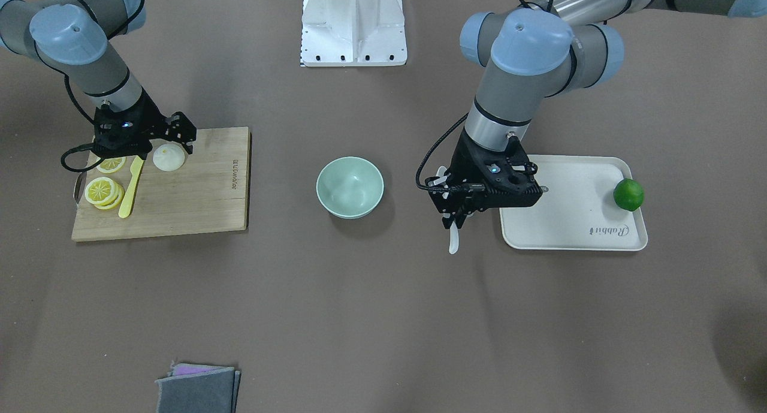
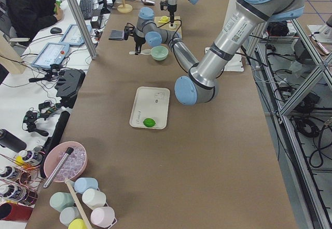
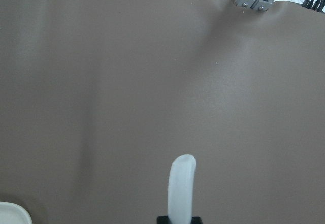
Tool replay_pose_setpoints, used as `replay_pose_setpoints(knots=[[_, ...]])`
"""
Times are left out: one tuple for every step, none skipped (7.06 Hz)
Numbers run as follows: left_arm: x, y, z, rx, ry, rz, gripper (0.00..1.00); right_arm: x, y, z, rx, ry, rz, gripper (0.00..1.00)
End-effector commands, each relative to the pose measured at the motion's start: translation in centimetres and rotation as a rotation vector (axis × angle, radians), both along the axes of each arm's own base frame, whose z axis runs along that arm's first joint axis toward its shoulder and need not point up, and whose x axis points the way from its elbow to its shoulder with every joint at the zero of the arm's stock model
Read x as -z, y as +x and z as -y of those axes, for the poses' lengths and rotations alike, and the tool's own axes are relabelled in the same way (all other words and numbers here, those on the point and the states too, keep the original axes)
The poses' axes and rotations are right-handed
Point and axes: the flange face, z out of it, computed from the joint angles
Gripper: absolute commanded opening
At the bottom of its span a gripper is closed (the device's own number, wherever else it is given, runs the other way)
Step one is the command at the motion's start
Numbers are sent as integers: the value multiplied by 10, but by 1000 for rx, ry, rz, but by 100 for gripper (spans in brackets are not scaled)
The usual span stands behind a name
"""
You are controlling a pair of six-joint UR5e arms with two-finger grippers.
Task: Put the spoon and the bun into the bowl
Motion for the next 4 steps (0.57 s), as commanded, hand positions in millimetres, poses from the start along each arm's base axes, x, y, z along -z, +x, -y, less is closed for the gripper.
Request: replay_pose_setpoints(knots=[[1, 0, -1, -2, 2, -1, 0, -7, -11, -9, 4, 19, -36, 68], [-1, 1, -1, -2, 0, 1, 0, -10, -16, -14, 14, 18, -43, 40], [-1, 1, -1, -2, 0, 1, 0, -10, -17, -14, 23, 31, -44, 9], [1, 1, 0, -1, 0, -1, 0, 2, -17, -15, 30, 39, -19, 0]])
